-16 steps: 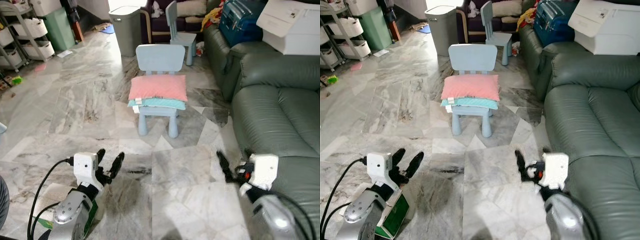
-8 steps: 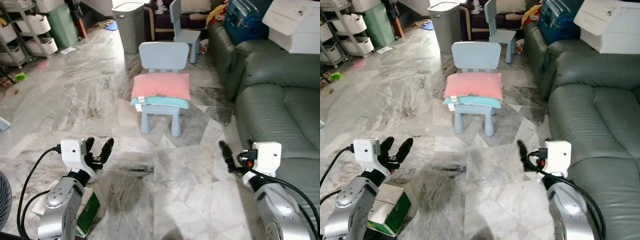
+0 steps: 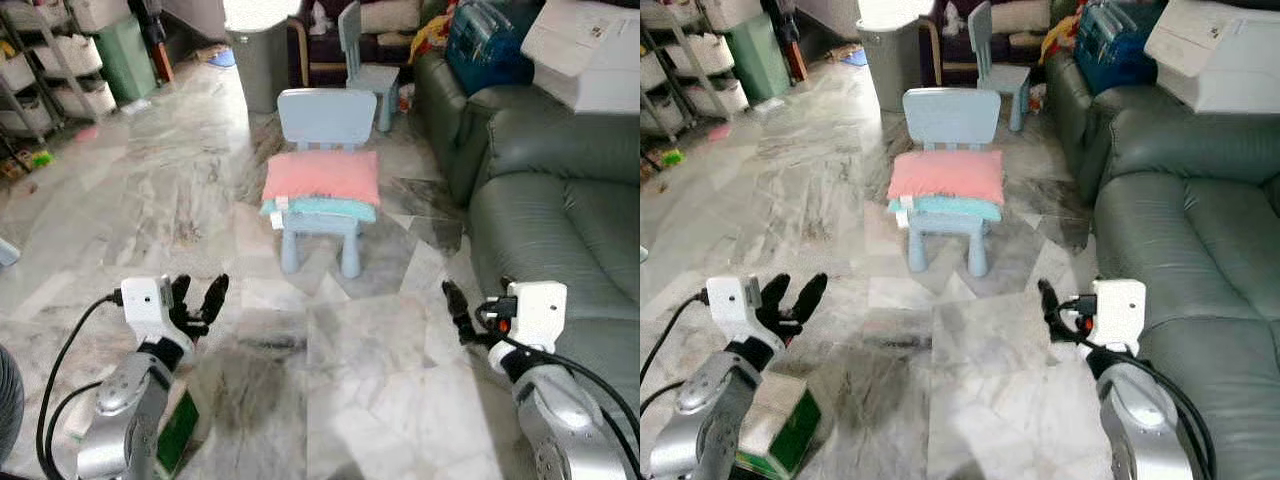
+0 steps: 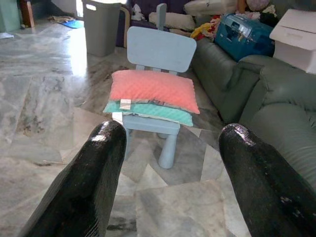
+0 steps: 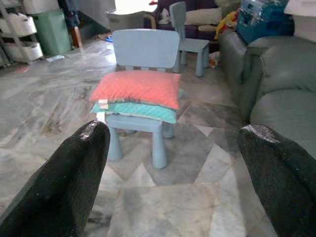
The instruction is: Move the pillow to the sofa
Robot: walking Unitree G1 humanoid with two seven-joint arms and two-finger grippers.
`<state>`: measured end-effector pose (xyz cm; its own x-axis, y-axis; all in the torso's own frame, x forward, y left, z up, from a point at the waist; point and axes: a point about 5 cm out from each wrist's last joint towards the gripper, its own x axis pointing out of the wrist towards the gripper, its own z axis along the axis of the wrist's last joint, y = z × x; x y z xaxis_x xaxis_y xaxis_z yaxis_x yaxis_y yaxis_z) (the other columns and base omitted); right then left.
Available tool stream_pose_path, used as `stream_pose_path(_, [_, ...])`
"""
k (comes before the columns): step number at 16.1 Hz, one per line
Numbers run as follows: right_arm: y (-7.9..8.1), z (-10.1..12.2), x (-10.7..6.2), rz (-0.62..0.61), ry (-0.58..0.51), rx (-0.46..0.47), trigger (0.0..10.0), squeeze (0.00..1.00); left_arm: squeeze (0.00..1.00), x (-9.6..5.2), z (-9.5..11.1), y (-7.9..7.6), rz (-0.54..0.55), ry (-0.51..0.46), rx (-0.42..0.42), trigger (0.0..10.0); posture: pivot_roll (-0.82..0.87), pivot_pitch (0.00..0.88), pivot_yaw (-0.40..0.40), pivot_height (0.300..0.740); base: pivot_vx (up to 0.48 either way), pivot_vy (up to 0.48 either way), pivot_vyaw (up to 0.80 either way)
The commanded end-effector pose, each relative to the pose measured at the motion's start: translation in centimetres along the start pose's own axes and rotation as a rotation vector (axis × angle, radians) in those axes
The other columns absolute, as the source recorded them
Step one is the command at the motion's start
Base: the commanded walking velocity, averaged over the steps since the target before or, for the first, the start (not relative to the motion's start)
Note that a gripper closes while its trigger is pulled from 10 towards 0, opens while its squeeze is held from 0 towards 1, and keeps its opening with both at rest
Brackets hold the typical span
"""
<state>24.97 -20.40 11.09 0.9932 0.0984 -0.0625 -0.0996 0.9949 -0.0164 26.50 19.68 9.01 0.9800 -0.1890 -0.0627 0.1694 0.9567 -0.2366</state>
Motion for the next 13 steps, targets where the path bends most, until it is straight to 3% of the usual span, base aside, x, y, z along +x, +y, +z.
stream_pose_path(1, [0.36, 0.68, 0.09, 0.029, -0.020, -0.003, 10.0, 0.00, 0.00, 0.07, 0.61, 0.17, 0.008, -0.014, 0.000, 10.0, -0.16, 0.000, 0.055, 0.740, 0.311, 0.000, 0.00])
stream_pose_path(13, [0.90, 1.27, 0.20, 0.082, -0.036, 0.012, 10.0, 0.00, 0.00, 0.30, 0.75, 0.01, -0.002, 0.000, -0.004, 10.0, -0.16, 0.000, 0.060, 0.740, 0.337, 0.000, 0.00])
